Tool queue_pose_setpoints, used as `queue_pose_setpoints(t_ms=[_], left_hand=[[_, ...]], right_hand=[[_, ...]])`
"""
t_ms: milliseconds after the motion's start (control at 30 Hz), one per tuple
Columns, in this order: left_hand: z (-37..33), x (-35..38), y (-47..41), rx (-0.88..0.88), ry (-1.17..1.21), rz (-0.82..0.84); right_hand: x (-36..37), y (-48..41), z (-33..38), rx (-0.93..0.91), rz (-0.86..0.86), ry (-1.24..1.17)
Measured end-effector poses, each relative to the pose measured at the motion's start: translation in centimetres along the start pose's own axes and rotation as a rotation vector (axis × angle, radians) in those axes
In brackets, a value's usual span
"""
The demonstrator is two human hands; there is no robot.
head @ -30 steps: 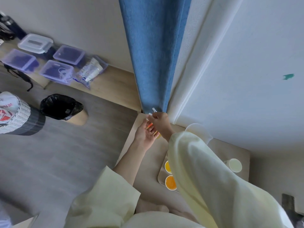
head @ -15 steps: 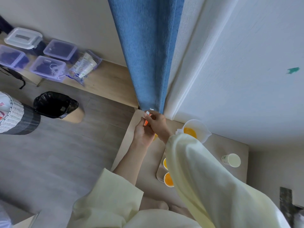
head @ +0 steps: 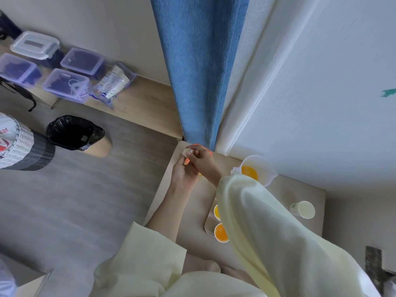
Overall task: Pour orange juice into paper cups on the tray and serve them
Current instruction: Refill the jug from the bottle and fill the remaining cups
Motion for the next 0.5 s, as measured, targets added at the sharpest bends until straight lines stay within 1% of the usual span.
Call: queue_pose_setpoints(t_ms=[133, 233, 300, 367, 433, 467, 500], left_hand=[[-0.4, -0.8, -0.3, -0.015, 0.044, -0.022], [-0.9, -1.0, 0.0, -0.004, -0.021, -0.026], [-1.8, -0.5, 0.5, 0.045, -0.151, -0.019], [-3.1, -0.1, 1.1, 0.124, -0.276, -0.05], [-4.3, -0.3, 1.0, 0.181, -0.366, -0.141], [-4.9, -0.6, 0.7, 0.209, -0.447, -0.191], [-5.7, -0.9, 0.3, 0.25, -0.583, -0.245]], right_hand=[[0.7, 0.0, -0.4, -0.009, 0.018, 0.033], [0.8, 0.3, -1.0, 0.011, 0.002, 0.034], [0.6, 0.7, -1.3, -0.003, -0.037, 0.044], [0.4, 1.2, -1.6, -0.045, -0.063, 0.112], [0.4, 1.5, -2.0, -0.061, -0.048, 0.239], [0.3, 1.7, -2.3, -0.063, -0.038, 0.314], [0.2, 1.9, -2.8, -0.067, -0.033, 0.373]])
Point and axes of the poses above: each hand's wrist, its own y-axis away from the middle knuckle, its own x-axis out of the palm, z = x × y, the point moved 9 cm from there along -y, towards the middle knuckle, and after that the axes turned 6 degrees about -y, right-handed, at the moved point
